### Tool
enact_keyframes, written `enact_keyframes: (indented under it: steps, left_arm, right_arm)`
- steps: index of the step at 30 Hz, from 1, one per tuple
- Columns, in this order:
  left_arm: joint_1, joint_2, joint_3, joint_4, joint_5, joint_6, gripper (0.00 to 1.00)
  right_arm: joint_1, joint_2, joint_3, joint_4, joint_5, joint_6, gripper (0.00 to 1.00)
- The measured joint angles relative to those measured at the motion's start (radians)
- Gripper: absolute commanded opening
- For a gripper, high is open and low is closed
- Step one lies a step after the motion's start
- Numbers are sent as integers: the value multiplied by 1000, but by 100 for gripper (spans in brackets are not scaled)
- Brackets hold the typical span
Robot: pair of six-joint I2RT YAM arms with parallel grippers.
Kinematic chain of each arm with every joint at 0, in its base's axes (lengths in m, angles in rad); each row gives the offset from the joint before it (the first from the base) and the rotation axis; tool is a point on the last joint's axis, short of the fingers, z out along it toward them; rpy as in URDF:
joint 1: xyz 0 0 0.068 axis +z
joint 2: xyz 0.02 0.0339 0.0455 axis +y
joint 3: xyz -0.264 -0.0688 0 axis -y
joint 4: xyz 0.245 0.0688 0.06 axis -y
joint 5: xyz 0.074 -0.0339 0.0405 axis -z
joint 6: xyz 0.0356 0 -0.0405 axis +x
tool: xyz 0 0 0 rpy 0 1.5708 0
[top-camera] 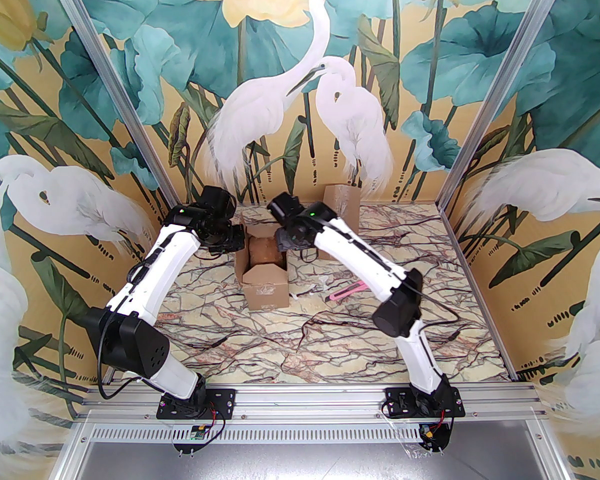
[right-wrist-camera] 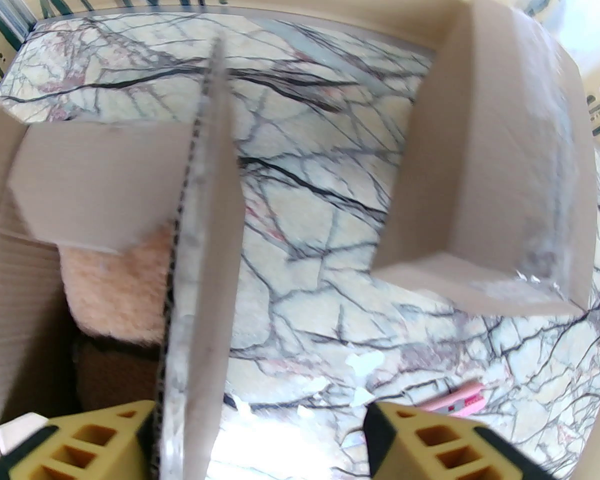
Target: Unpack the express box
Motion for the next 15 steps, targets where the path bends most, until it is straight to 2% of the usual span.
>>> enact_keyframes:
  steps: [8,12,15]
  left_arm:
    - [6,-24,-27,28,55,19,0]
    - [18,-33,-35,34,101,19,0]
    - [18,-50,-45,49,130,19,0]
  right_arm:
    - [-57,-191,-380,270,-196,61,48]
    - [-110,-293,-607,481,-317,134,46]
    - [-148,-335,-705,579,-383,163,50]
